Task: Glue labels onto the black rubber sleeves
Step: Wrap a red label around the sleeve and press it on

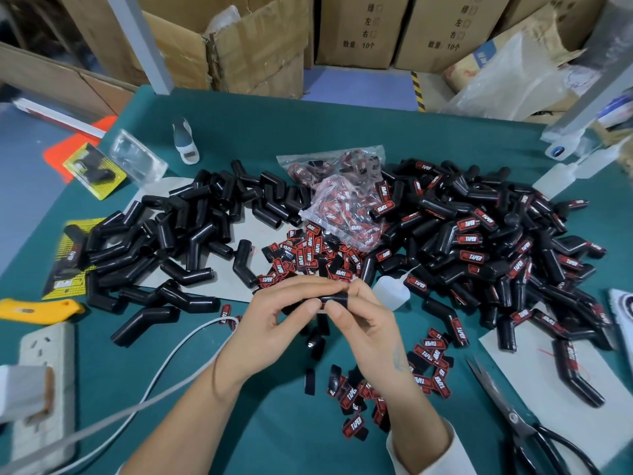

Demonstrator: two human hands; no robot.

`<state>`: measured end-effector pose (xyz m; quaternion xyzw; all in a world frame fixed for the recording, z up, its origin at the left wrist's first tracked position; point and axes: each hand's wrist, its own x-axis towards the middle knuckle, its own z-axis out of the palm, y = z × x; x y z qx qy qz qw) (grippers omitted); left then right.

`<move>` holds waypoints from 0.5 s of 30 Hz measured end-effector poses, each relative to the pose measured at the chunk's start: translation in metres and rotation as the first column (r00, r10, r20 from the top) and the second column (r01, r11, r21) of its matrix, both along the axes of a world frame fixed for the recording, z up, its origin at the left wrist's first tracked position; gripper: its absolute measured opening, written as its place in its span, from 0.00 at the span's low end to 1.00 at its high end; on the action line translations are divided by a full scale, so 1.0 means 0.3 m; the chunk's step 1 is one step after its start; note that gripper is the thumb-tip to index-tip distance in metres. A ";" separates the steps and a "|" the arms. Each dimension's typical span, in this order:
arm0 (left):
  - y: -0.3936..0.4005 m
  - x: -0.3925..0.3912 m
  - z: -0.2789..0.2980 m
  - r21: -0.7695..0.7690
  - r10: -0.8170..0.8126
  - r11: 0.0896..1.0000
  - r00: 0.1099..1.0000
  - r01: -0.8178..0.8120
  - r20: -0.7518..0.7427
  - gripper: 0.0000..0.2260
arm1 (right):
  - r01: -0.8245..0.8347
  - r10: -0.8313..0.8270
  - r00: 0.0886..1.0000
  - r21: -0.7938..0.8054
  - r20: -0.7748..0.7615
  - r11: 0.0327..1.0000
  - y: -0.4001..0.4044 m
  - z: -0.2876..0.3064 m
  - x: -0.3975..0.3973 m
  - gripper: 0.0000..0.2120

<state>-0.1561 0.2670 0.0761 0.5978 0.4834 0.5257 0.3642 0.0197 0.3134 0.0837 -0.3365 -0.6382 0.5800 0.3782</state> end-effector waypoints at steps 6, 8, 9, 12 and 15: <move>-0.003 0.004 0.004 -0.014 -0.007 1.000 1.000 0.007 0.016 0.14 | -0.003 0.003 0.999 0.006 0.034 1.000 0.002 -0.006 -0.002 0.15; -0.003 0.005 0.008 0.039 0.020 0.999 1.000 -0.020 0.006 0.13 | -0.020 0.021 1.000 -0.054 0.012 0.998 0.008 -0.003 0.004 0.14; -0.002 0.004 0.011 0.073 0.059 0.996 0.998 -0.058 -0.010 0.12 | -0.027 0.028 1.000 -0.097 0.005 0.995 0.011 -0.005 0.008 0.17; -0.005 0.012 0.008 0.200 0.222 0.960 0.967 -0.195 -0.124 0.10 | -0.102 0.087 0.994 -0.258 -0.069 0.961 0.017 -0.015 0.019 0.24; -0.014 0.020 -0.014 0.231 0.346 0.925 0.921 -0.303 -0.177 0.11 | -0.216 0.154 0.967 -0.332 -0.202 0.918 0.014 -0.007 0.017 0.15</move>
